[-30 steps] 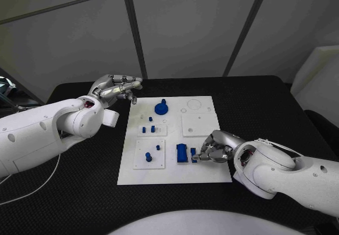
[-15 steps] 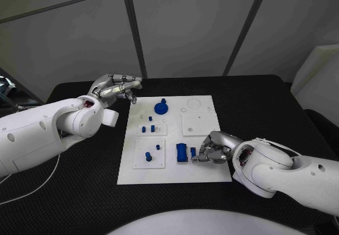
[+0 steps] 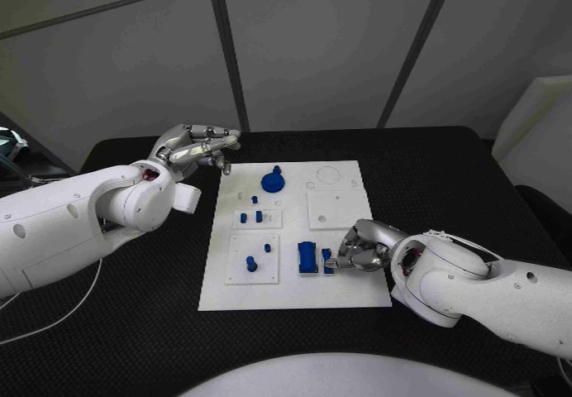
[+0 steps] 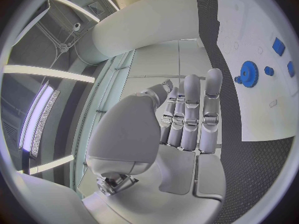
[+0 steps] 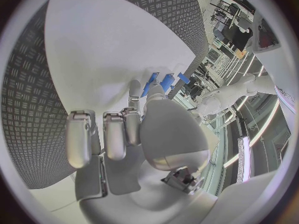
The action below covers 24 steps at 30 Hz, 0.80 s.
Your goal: Assemble the parts on the task board
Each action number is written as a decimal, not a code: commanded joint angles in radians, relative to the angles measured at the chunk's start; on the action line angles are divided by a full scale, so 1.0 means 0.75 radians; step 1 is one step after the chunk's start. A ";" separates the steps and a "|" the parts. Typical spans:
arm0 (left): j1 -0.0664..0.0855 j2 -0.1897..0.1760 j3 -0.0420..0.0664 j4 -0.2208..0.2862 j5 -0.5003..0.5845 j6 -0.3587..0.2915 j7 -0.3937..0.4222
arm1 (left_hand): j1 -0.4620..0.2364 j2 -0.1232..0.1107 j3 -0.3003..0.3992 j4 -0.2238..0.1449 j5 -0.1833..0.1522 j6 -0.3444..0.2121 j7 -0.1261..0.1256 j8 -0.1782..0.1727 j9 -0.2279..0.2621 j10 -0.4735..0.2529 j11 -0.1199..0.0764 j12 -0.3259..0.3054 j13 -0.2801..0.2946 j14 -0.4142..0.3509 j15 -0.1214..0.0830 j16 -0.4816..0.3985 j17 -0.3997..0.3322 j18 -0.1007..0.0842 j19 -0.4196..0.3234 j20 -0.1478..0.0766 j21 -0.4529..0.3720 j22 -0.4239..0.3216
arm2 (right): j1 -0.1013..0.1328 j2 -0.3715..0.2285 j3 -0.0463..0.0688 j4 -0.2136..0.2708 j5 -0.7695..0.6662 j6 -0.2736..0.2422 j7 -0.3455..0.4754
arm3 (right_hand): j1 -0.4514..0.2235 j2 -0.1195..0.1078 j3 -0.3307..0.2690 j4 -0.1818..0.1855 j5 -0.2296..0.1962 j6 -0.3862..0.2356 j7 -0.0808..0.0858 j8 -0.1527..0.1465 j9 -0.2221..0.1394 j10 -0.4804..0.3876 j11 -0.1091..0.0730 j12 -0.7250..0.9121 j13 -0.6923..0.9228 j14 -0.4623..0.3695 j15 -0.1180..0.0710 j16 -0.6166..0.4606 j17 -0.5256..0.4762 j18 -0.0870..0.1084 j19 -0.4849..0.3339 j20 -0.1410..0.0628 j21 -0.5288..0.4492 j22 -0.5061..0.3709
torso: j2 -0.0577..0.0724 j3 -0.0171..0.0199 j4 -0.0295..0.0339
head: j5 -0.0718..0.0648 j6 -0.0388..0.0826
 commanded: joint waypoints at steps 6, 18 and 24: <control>0.002 -0.002 0.001 0.004 0.004 0.011 0.004 | -0.007 0.006 -0.006 0.001 0.000 -0.013 0.000 0.006 -0.001 -0.009 0.003 0.007 0.002 -0.011 -0.003 0.009 -0.003 0.075 0.002 0.005 -0.006 -0.002 | 0.001 -0.015 0.000 0.020 0.052 -0.072 0.087 | 0.017 -0.016 -0.022 0.002 -0.019 -0.007 0.005 -0.012 0.002 0.028 0.000 -0.038 0.096 0.113 -0.005 -0.012 0.214 0.000 0.091 -0.002 -0.016 0.305 | 0.000 0.0005 -0.0017 | 0.002 0.005; 0.002 -0.019 0.001 0.009 0.051 -0.047 0.096 | -0.040 0.002 -0.027 0.025 -0.002 -0.017 0.000 0.014 -0.001 -0.015 0.005 0.019 0.003 -0.011 0.000 0.016 -0.011 0.075 0.004 0.007 -0.011 -0.007 | 0.052 -0.068 0.055 -0.068 0.441 -0.201 0.560 | 0.089 -0.028 -0.073 0.005 0.033 -0.187 0.104 -0.177 -0.059 -0.407 0.088 -1.001 -0.524 -0.123 0.070 -0.708 -0.624 0.176 -0.419 0.064 -0.844 -0.222 | -0.005 -0.0030 -0.0016 | -0.005 0.047; 0.001 -0.002 0.001 -0.008 0.197 -0.152 0.179 | -0.055 -0.012 -0.066 0.045 -0.002 -0.020 0.000 0.031 0.000 -0.019 0.006 0.039 0.004 -0.088 0.008 -0.038 -0.056 0.074 -0.074 0.016 -0.078 -0.046 | 0.102 -0.033 0.060 -0.228 0.872 -0.245 0.840 | 0.313 0.020 -0.038 -0.064 -0.088 -0.259 0.167 -0.248 -0.107 -0.534 0.146 -1.293 -0.831 -0.284 0.131 -1.258 -1.005 0.219 -0.620 0.119 -1.327 -0.560 | -0.022 -0.0154 0.0008 | -0.031 0.112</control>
